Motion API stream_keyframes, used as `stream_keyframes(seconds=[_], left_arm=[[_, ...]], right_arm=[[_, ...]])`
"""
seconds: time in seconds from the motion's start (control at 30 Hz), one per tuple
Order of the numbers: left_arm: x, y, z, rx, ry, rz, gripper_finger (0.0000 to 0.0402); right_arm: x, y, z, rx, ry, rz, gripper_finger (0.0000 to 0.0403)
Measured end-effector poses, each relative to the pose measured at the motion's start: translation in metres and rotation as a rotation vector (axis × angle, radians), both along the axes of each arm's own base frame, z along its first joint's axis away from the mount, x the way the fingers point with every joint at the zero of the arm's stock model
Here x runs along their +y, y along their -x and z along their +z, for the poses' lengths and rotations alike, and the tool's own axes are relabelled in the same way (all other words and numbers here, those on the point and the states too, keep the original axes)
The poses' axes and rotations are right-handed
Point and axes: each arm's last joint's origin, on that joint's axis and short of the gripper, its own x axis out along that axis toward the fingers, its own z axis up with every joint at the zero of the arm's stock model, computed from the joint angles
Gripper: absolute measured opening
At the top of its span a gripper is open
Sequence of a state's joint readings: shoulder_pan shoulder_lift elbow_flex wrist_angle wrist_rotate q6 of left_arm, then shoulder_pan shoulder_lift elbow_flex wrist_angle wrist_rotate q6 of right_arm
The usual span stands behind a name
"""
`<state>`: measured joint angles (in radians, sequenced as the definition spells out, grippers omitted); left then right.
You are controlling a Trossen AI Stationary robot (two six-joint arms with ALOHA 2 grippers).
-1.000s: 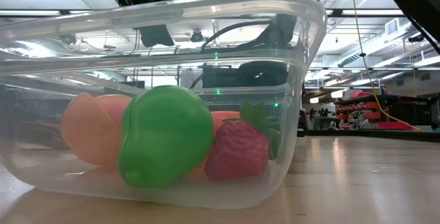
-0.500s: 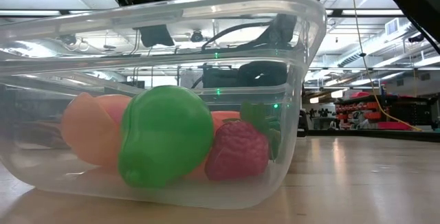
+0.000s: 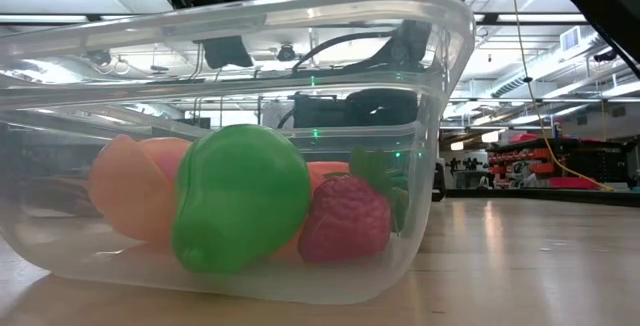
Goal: Pick and placing Produce into tupperware
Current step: Put the yellow lemon into transparent bin
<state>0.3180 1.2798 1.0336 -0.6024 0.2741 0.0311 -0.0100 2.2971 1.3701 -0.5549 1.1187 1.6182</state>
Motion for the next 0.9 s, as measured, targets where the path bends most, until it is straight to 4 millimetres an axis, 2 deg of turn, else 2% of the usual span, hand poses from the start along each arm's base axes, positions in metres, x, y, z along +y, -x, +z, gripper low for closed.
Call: stream_keyframes(seconds=[0.27,0.53,0.7,0.9], left_arm=[[-0.001,0.002,-0.002,0.031,0.002,-0.009,0.0035],[0.000,0.003,-0.003,0.036,-0.010,-0.020,0.0037],[0.002,0.003,-0.003,0.035,-0.023,-0.029,0.0032],[0.003,0.004,-0.003,0.038,-0.021,-0.022,0.0039]], right_arm=[[-0.022,-0.003,0.002,-0.102,-0.017,-0.075,0.0300],[-0.025,-0.004,0.001,-0.092,-0.012,-0.063,0.0296],[-0.027,-0.004,0.001,-0.092,-0.011,-0.067,0.0273],[-0.027,-0.003,0.001,-0.089,-0.009,-0.070,0.0226]])
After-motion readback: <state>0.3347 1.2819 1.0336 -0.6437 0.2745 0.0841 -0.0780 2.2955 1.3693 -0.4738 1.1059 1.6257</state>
